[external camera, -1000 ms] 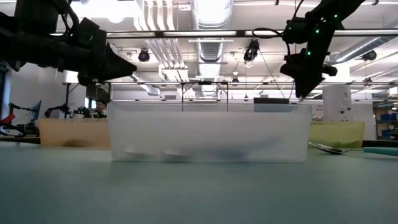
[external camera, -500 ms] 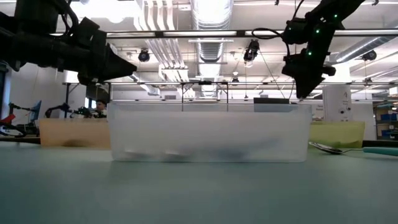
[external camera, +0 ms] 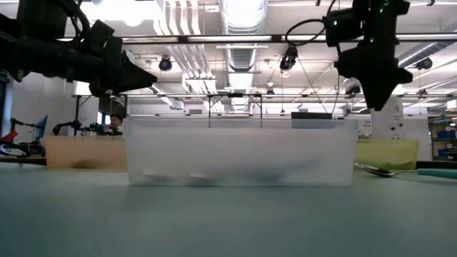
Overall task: Sort silverware by color (type)
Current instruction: Put the light blue spoon into the yellow bin
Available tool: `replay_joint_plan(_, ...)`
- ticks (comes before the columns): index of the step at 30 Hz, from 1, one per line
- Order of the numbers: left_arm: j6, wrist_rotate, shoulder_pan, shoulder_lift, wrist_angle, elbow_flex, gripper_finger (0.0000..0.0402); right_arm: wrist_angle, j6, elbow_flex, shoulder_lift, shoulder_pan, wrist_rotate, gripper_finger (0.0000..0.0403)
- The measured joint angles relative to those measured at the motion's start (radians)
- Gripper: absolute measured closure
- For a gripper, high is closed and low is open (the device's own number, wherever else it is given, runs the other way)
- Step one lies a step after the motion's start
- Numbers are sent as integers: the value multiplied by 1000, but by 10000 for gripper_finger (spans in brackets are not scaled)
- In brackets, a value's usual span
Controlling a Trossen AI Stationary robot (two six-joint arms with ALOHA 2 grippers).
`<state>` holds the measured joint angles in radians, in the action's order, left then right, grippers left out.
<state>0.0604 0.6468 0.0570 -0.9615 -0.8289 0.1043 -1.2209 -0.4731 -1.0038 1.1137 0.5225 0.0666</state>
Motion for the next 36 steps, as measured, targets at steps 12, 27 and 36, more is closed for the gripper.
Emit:
replay_joint_plan(12, -22, 0, 0, 0, 0, 0, 269, 34, -536, 68, 2, -550, -87, 280)
replay_joint_plan(27, 4, -2, 0, 0, 8, 0, 269, 374, -688, 332, 3, -656, 38, 280)
replay_joint_plan(36, 5, -5, 0, 0, 29, 0, 269, 576, -711, 448, 44, -656, 73, 281)
